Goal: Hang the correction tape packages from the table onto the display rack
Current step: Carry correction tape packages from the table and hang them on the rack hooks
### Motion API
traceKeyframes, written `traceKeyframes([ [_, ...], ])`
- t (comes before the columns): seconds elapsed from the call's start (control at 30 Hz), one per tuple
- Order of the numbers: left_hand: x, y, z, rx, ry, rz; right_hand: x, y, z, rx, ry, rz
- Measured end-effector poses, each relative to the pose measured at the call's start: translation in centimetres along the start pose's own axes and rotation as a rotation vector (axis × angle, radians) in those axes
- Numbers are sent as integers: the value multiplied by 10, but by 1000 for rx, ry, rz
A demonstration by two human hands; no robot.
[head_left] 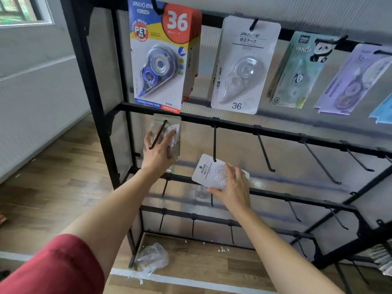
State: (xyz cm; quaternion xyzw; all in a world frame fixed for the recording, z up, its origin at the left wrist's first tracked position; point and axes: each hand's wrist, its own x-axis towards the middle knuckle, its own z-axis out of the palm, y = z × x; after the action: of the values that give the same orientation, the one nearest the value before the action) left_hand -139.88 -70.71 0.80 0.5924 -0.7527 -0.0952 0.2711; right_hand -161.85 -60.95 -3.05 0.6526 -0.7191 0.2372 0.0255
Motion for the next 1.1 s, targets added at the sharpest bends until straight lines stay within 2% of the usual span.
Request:
traceKeyframes([
  [0.07, 3, 6, 4, 11, 8, 3, 4, 2, -1, -15, -6, -10],
  [0.2, -2, 13, 5, 6, -98, -68, 5, 0, -7, -1, 7, -4],
  [0.33, -28, 8, -4, 16, -106, -9, -8, -4, -15, -27, 27, 1],
  [0.5, -78, 8, -26, -200, -120, 49, -41, -17, -32, 21, 67, 19],
  [0.63, -118, 14, -45, -371, -326, 193, -75, -36, -47, 32, 104, -7],
  [0.73, -142, 31, -51, -583, -419, 154, -99, -54, -59, 32, 146, -33],
  [0.93, -163, 61, -58, -967, -323, -19, -128, -78, -79, 21, 288, -82],
  [1.0, -165, 65, -63, -993, -298, -18, -131, -79, -86, 27, 319, -111],
  [1.1, -160, 64, -77, -886, -272, 58, -130, -73, -98, 130, 341, -147],
])
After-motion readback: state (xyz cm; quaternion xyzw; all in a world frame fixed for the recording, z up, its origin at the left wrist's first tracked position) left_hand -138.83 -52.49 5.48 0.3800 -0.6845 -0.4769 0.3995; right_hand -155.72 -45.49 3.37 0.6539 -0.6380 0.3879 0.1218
